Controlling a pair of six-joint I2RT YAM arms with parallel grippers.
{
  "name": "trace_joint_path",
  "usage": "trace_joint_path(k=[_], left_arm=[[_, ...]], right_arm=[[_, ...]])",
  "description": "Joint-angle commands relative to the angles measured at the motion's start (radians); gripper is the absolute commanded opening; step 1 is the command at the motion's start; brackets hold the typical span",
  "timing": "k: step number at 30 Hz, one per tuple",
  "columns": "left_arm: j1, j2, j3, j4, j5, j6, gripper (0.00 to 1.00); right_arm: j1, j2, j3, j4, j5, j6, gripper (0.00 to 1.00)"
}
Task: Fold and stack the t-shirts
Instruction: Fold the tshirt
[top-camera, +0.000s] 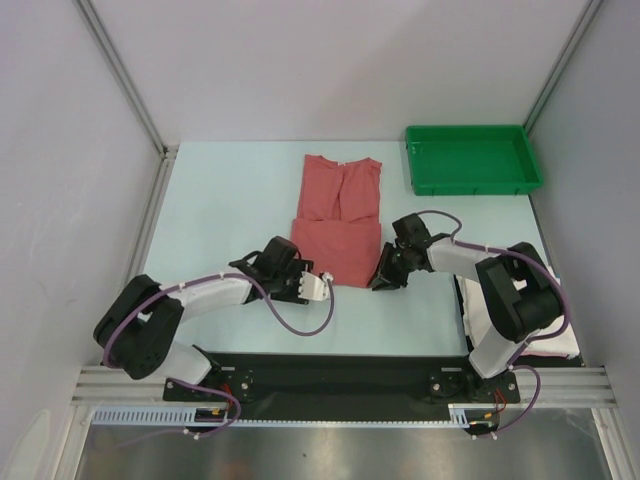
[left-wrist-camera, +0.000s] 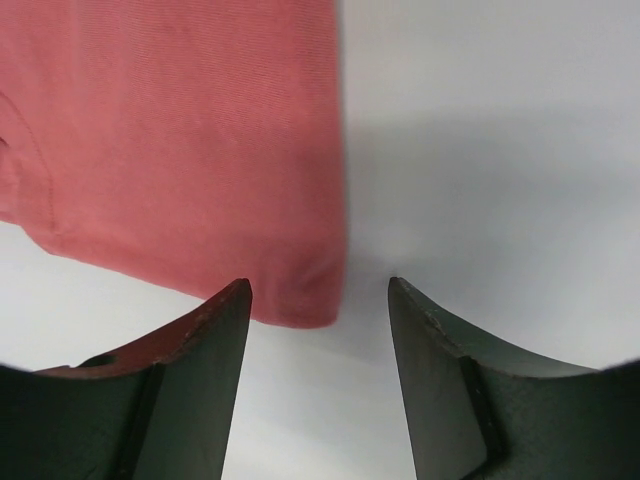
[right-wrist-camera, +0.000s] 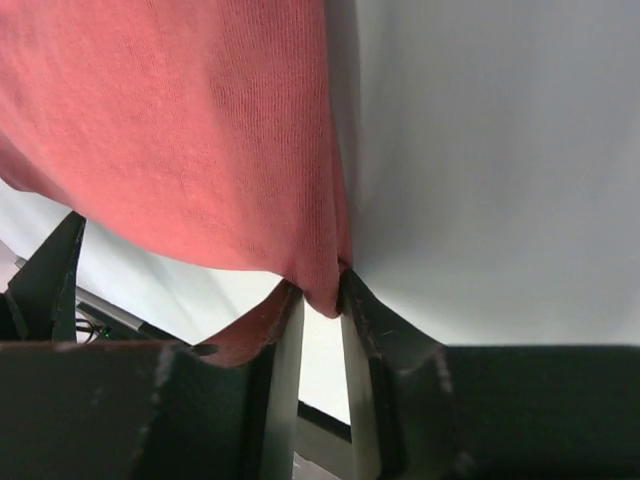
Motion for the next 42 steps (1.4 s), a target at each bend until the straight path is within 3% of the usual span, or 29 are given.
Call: trace_joint_path(k=[1,3,6,7,8,9,16,22,23,27,31,35,42], left_arm=[[-0.008,0.049,-0.017,0.057,-0.018,0.050,0.63],[-0.008,0.071,-0.007,0.083,-0.042,0.051,0.61],[-0.011,0.105,0.006,0.100,-0.055,0.048,0.46],[-0.014,0.108,0.008,0.100,-0.049,0.048,0.33],[-0.016,0.111,0.008,0.097,-0.043,0.060,0.24],[-0.020,0.111,0.005,0.096,-0.039,0.062,0.01],[-0.025,-0.041,0.037,-0.143,0.060,-0.073,0.00],[-0.043,-0.208,0.034,-0.390,0.129,-0.189,0.00],[-0.045,-0.252,0.043,-0.492,0.141,-0.200,0.00],[-0.046,-0.395,0.129,-0.754,0.293,-0.205,0.00],[-0.039,-0.480,0.210,-0.834,0.312,-0.239,0.00],[0.032,-0.374,0.290,-0.759,0.298,-0.207,0.01],[0.234,0.054,0.653,-0.641,0.315,-0.225,0.00]], right_arm=[[-0.013,0.003,-0.024,-0.007,0.040,-0.020,0.23],[-0.020,0.005,-0.019,-0.013,0.042,-0.031,0.19],[-0.027,-0.007,-0.019,-0.019,0.040,-0.043,0.09],[-0.028,-0.012,-0.018,-0.022,0.042,-0.052,0.00],[-0.028,-0.021,-0.016,-0.027,0.045,-0.057,0.00],[-0.030,-0.026,-0.015,-0.033,0.048,-0.061,0.00],[0.012,-0.142,-0.016,-0.226,0.060,-0.090,0.00],[0.180,-0.341,-0.050,-0.500,0.059,-0.051,0.00],[0.199,-0.412,-0.050,-0.544,0.051,-0.035,0.00],[0.279,-0.575,0.005,-0.765,0.014,0.046,0.00],[0.257,-0.615,0.115,-0.868,-0.024,0.071,0.00],[0.097,-0.494,0.180,-0.869,-0.017,-0.128,0.00],[-0.181,-0.192,0.385,-0.663,-0.018,-0.304,0.00]])
